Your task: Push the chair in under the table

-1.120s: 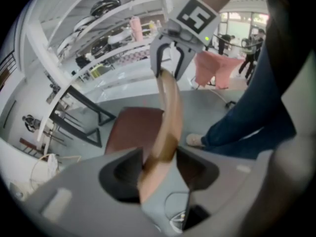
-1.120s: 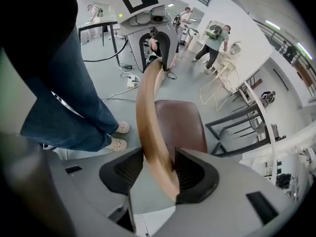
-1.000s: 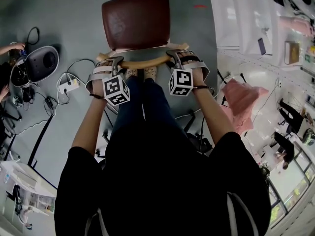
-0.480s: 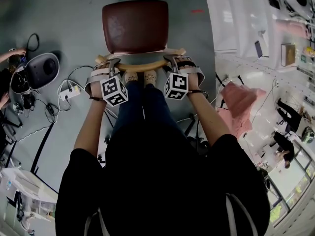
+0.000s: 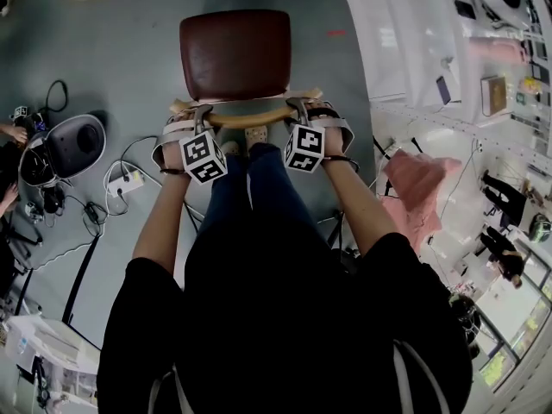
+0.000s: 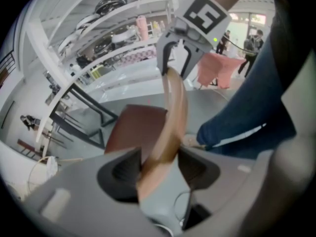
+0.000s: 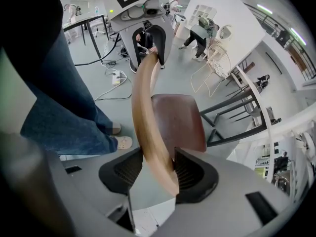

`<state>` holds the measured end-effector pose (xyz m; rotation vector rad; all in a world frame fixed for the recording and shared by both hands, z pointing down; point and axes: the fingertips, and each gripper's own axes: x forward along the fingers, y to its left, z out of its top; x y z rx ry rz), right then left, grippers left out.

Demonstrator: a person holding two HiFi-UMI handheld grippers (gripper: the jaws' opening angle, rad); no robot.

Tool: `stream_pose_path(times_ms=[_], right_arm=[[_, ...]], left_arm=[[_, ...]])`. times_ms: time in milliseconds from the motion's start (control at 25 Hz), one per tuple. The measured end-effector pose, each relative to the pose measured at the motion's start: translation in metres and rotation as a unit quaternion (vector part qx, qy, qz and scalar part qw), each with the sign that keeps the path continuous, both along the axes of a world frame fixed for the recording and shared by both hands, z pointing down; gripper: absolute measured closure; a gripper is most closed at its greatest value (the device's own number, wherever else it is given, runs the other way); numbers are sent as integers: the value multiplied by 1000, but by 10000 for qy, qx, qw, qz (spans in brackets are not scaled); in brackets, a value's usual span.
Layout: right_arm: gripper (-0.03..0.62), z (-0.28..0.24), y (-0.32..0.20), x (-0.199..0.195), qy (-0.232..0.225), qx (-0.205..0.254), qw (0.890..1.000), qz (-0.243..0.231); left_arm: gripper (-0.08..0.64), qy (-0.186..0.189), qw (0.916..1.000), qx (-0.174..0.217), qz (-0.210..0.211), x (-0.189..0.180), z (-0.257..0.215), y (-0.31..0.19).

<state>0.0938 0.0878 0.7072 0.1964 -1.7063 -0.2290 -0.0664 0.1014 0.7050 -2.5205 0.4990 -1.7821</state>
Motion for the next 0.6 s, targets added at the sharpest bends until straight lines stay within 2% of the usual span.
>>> stream_pose_path(times_ms=[600], right_arm=[[408,0,-86,-4,-30,24,10000,1]], left_arm=[[318,-130,9999,-30,-73,-5,1,-87]])
